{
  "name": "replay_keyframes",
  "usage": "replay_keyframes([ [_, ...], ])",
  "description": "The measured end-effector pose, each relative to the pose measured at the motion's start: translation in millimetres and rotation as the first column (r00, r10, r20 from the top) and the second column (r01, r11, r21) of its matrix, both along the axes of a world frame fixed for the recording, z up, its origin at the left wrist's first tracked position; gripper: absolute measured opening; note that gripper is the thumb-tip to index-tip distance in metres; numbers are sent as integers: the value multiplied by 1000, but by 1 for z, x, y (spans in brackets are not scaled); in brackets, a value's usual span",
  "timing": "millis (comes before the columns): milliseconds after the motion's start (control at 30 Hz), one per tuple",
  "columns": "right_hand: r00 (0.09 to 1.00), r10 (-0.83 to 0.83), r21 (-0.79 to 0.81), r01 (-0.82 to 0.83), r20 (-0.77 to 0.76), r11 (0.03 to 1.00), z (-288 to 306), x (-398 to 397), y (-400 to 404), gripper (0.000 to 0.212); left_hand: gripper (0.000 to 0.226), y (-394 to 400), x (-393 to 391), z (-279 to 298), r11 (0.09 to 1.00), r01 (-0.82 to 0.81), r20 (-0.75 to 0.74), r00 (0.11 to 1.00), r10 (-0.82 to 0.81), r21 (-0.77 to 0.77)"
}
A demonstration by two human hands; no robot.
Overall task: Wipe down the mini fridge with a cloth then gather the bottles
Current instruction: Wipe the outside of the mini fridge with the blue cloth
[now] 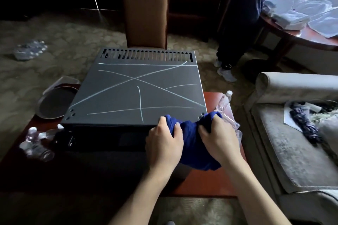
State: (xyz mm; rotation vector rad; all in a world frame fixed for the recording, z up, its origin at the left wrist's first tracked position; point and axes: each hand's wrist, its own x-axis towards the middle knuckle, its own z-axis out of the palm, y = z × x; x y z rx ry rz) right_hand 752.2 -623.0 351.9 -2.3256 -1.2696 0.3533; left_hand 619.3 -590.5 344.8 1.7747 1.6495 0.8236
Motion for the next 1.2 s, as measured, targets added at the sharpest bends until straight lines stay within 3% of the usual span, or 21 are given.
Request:
replay_keyframes([
  [100, 1000, 16, 12, -16, -1, 1000, -1, -6, -16, 22, 26, -11, -7, -3, 997, 22, 53, 998, -26, 77],
  [233, 985, -76, 68, 87, -152, 994, -8, 4, 0, 20, 26, 2, 6, -2, 990, -67, 132, 990, 50, 128],
  [500, 979, -107, 37, 115, -174, 993, -2, 30, 76, 22, 24, 71, 40, 14, 993, -100, -39, 994, 98, -68],
  [700, 931, -50, 62, 78, -361, 995, 4, 22, 41, 44, 22, 54, 35, 10, 998, -57, -64, 996, 57, 0],
  [867, 977, -81, 2, 83, -196, 997, 6, 20, 58, 44, 21, 70, 50, 13, 995, -75, -161, 985, 64, -60],
  [1200, 967, -117, 50, 131, -226, 990, 0, 49, 142, 42, 27, 146, 81, 18, 986, -102, -225, 972, 71, -130],
])
